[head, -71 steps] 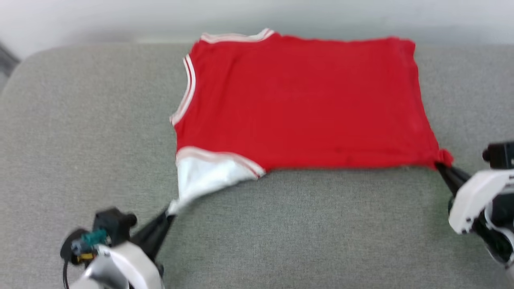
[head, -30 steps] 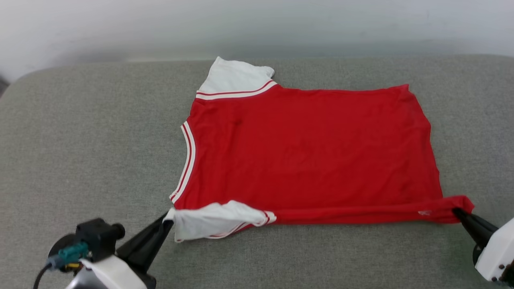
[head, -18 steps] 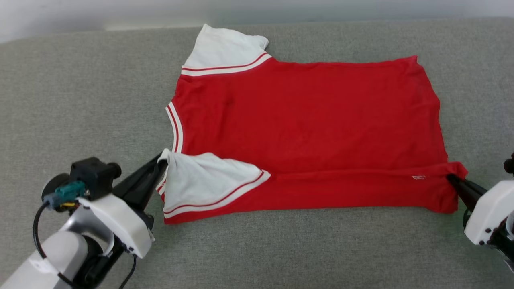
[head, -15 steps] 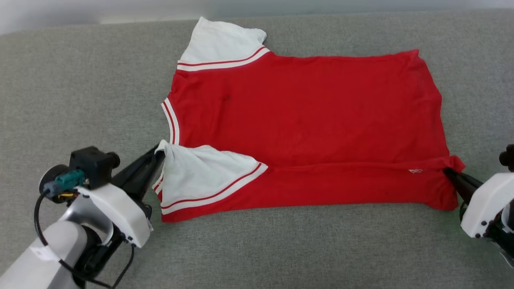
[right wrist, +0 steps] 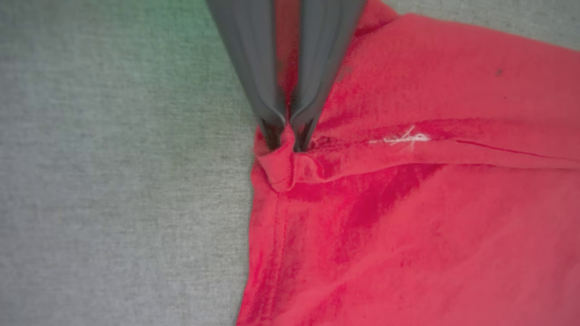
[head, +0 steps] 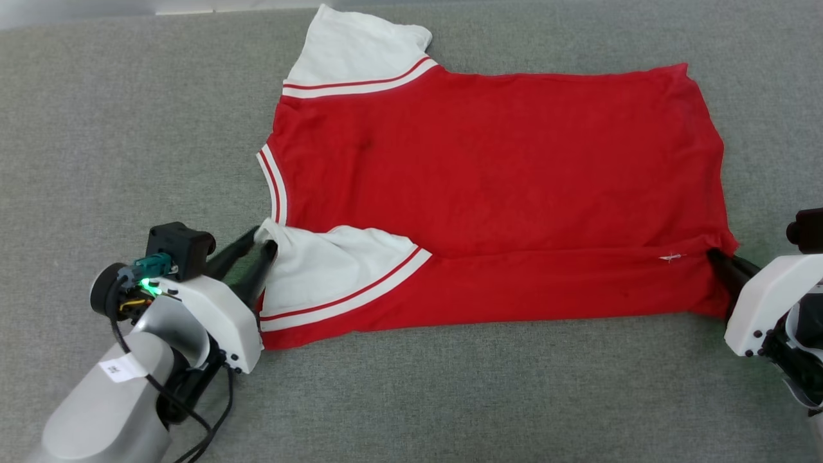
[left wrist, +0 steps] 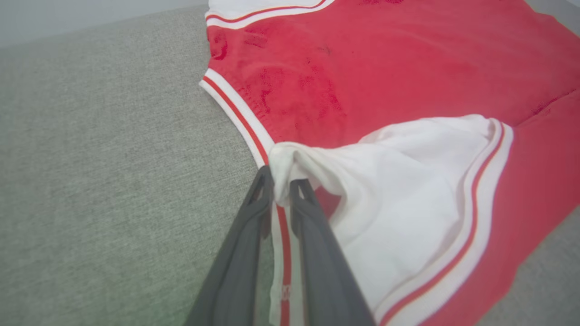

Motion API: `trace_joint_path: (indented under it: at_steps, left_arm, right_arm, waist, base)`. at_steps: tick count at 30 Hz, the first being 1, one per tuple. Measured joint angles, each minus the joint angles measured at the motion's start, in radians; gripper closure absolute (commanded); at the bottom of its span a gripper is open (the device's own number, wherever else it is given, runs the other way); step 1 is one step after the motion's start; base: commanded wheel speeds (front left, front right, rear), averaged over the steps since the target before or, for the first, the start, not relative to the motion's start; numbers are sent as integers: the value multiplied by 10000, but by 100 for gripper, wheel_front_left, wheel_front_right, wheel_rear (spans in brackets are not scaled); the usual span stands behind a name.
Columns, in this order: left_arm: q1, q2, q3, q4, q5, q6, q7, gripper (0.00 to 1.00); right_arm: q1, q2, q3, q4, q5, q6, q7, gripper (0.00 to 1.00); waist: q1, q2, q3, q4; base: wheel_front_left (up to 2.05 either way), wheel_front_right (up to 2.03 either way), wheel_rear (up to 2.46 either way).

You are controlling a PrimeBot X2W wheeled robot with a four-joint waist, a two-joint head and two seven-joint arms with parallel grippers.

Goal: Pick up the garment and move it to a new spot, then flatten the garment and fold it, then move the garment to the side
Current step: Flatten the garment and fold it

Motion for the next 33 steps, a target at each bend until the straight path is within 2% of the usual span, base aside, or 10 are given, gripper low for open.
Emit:
trace_joint_path:
  at_steps: [6,9,13,17,24,29,33]
  left_arm:
    - [-17,-474,-2,851,-29,311,-393,0]
    - [118,-642,251,1014,-222,713,-558,0]
    - [451,-673,587,947,-416,1457,-535,0]
    - [987,-556,773,234,-558,2203,-153,0]
    - [2571,-107,662,-2013,-984,3350,1402,0]
    - [3308,136,351,-3513,-1101,3824,2293,0]
    - [3365,207,318,-3917,-1133,4111,2631,0]
  right_arm:
    - [-7,-121,330,219,-593,0,-186,0]
    - [68,-194,349,150,-855,-2,-151,0]
    - [338,-209,8,-251,-1354,0,238,0]
    - [868,17,-771,-859,-1873,-2,1007,0]
    - [1964,1005,-1950,-2418,-2671,-2,2464,0]
    - [2517,1712,-2261,-3515,-2882,-2,3189,0]
    - [2689,2079,-2372,-4207,-3020,-2,3398,0]
  waist:
    - [0,0,-336,41]
    - [0,0,-572,61]
    - [-1,0,-903,107]
    - [-1,0,-1181,160]
    - [-2,0,-1392,199]
    - [-2,0,-1297,127]
    - [-2,0,-1107,45]
  base:
    - [0,0,0]
    - [0,0,0]
    - [0,0,0]
    - [0,0,0]
    - [0,0,0]
    - [0,0,0]
    - [0,0,0]
